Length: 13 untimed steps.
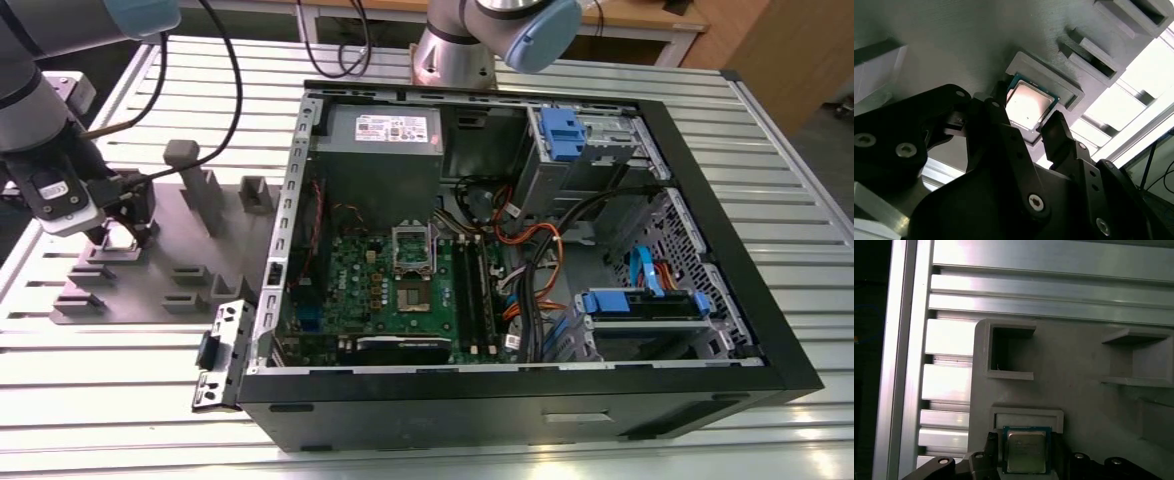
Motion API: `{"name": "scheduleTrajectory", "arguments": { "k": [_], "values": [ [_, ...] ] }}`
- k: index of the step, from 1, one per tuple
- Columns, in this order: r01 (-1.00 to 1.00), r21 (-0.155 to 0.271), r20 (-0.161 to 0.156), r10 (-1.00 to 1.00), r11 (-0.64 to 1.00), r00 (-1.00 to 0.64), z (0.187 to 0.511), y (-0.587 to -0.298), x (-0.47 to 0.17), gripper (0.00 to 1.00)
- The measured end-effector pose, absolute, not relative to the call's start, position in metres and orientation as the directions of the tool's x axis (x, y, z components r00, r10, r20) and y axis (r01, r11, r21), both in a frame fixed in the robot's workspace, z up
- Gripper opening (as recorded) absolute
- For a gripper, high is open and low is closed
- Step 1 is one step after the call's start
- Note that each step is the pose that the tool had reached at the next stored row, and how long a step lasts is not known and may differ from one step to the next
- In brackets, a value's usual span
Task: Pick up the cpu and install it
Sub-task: 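Pick up the cpu and move it towards the insertion slot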
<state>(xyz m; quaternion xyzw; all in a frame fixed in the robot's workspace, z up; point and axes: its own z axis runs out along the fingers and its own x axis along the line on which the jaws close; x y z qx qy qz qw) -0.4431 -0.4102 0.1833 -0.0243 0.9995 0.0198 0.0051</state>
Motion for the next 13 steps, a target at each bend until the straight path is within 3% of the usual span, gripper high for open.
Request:
{"name": "scheduleTrajectory", "arguments": {
  "k": [13],
  "values": [
    [-0.049, 0.038, -0.017, -0.048, 0.998, -0.999, 0.1818, -0.4102, -0.4447, 0.55]
  ]
}}
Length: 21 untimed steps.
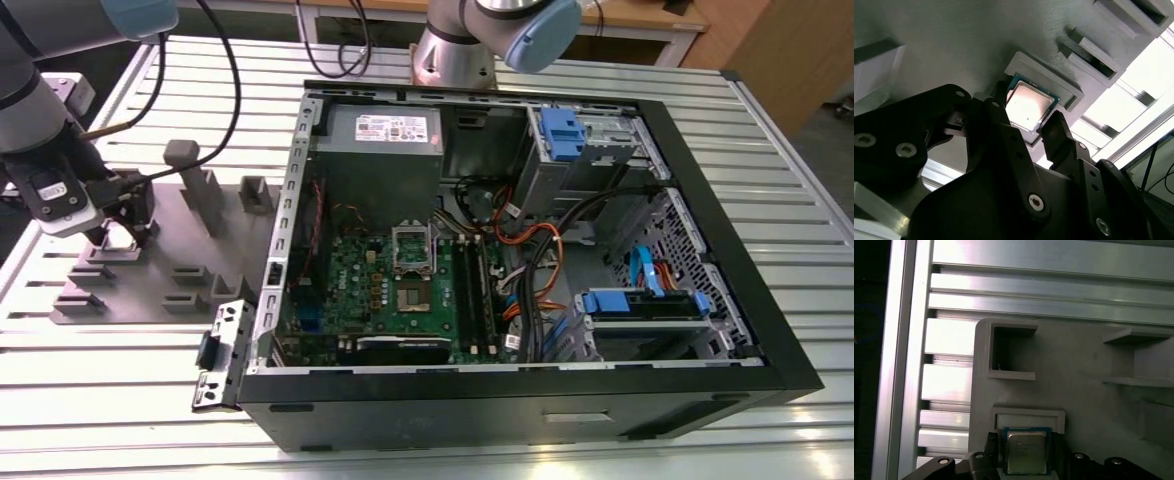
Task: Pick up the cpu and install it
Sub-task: 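Pick up the cpu and move it towards the insertion slot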
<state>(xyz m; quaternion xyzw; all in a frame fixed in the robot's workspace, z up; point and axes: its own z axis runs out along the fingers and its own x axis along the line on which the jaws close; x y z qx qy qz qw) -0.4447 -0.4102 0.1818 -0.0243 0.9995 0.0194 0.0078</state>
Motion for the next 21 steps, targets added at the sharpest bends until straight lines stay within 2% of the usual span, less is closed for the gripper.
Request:
{"name": "scheduleTrajectory", "arguments": {
  "k": [21],
  "values": [
    [-0.049, 0.038, -0.017, -0.048, 0.998, -0.999, 0.1825, -0.4102, -0.4454, 0.55]
  ]
}}
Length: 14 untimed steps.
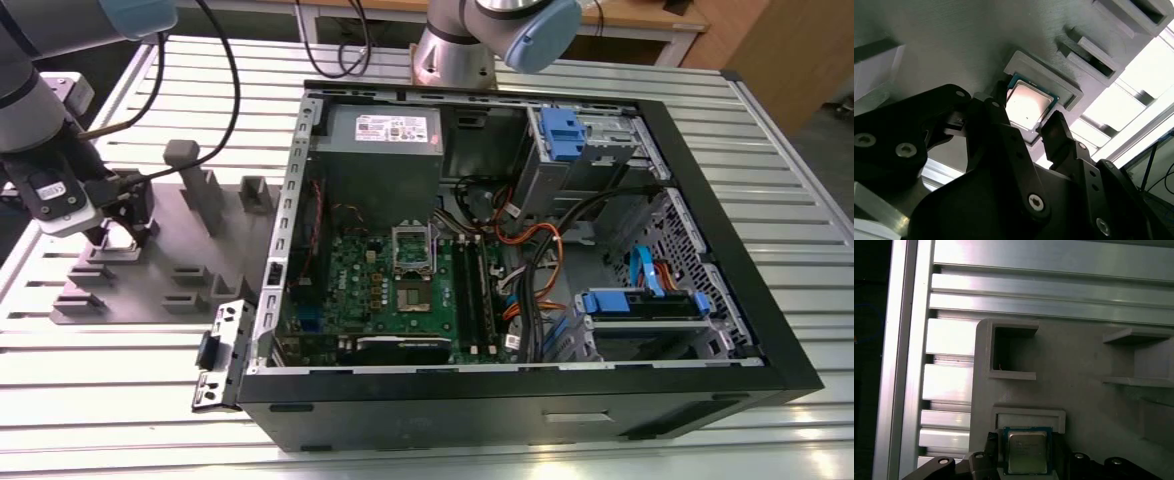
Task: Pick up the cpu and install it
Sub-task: 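Pick up the cpu and move it towards the insertion slot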
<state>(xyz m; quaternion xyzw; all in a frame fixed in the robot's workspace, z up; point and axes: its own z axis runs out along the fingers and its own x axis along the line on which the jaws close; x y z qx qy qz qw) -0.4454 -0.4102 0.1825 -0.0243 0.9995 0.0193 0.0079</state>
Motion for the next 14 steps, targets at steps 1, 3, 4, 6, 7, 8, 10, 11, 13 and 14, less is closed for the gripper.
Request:
{"name": "scheduleTrajectory", "arguments": {
  "k": [1, 3, 4, 6, 7, 8, 10, 11, 13, 14],
  "values": [
    [-0.049, 0.038, -0.016, -0.048, 0.998, -0.999, 0.1828, -0.4102, -0.4454, 0.55],
    [-0.049, 0.038, -0.017, -0.048, 0.998, -0.999, 0.1826, -0.4102, -0.4454, 0.55],
    [-0.049, 0.038, -0.017, -0.048, 0.998, -0.999, 0.1827, -0.4102, -0.4454, 0.55],
    [-0.049, 0.038, -0.017, -0.048, 0.998, -0.999, 0.1827, -0.4102, -0.4454, 0.55],
    [-0.049, 0.038, -0.017, -0.048, 0.998, -0.999, 0.1827, -0.4102, -0.4454, 0.55],
    [-0.049, 0.038, -0.017, -0.048, 0.998, -0.999, 0.1827, -0.4102, -0.4454, 0.55],
    [-0.049, 0.038, -0.017, -0.048, 0.998, -0.999, 0.1827, -0.4102, -0.4454, 0.53],
    [-0.049, 0.038, -0.017, -0.048, 0.998, -0.999, 0.1828, -0.4102, -0.4454, 0.47],
    [-0.049, 0.038, -0.017, -0.048, 0.998, -0.999, 0.1828, -0.4102, -0.4454, 0.47],
    [-0.049, 0.038, -0.017, -0.048, 0.998, -0.999, 0.1828, -0.4102, -0.4454, 0.47]
  ]
}}
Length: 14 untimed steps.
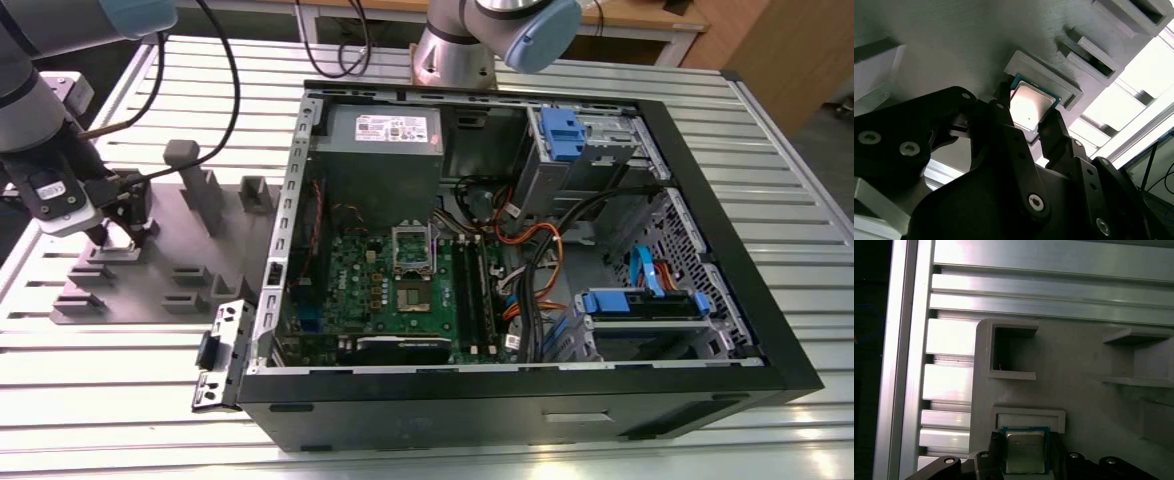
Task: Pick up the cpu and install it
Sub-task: 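Pick up the cpu and move it towards the insertion slot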
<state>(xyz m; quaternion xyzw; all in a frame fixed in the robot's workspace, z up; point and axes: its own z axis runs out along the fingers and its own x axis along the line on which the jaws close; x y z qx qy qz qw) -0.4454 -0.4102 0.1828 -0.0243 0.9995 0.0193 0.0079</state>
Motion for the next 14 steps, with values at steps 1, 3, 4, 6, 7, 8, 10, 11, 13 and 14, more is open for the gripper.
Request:
{"name": "scheduleTrajectory", "arguments": {
  "k": [1, 3, 4, 6, 7, 8, 10, 11, 13, 14],
  "values": [
    [-0.049, 0.038, -0.017, -0.048, 0.998, -0.999, 0.183, -0.410, -0.445, 0.47],
    [-0.049, 0.038, -0.017, -0.048, 0.998, -0.999, 0.183, -0.410, -0.445, 0.47],
    [-0.049, 0.038, -0.017, -0.048, 0.998, -0.999, 0.183, -0.410, -0.445, 0.47],
    [-0.049, 0.038, -0.016, -0.048, 0.998, -0.999, 0.185, -0.410, -0.445, 0.47],
    [-0.049, 0.038, -0.016, -0.048, 0.998, -0.999, 0.186, -0.410, -0.445, 0.47],
    [-0.049, 0.038, -0.016, -0.048, 0.998, -0.999, 0.188, -0.410, -0.445, 0.47],
    [-0.049, 0.038, -0.016, -0.048, 0.998, -0.999, 0.192, -0.410, -0.445, 0.47],
    [-0.049, 0.038, -0.016, -0.048, 0.998, -0.999, 0.194, -0.410, -0.445, 0.47],
    [-0.049, 0.038, -0.015, -0.048, 0.998, -0.999, 0.196, -0.410, -0.445, 0.47],
    [-0.049, 0.038, -0.015, -0.048, 0.998, -0.999, 0.196, -0.410, -0.445, 0.47]
  ]
}}
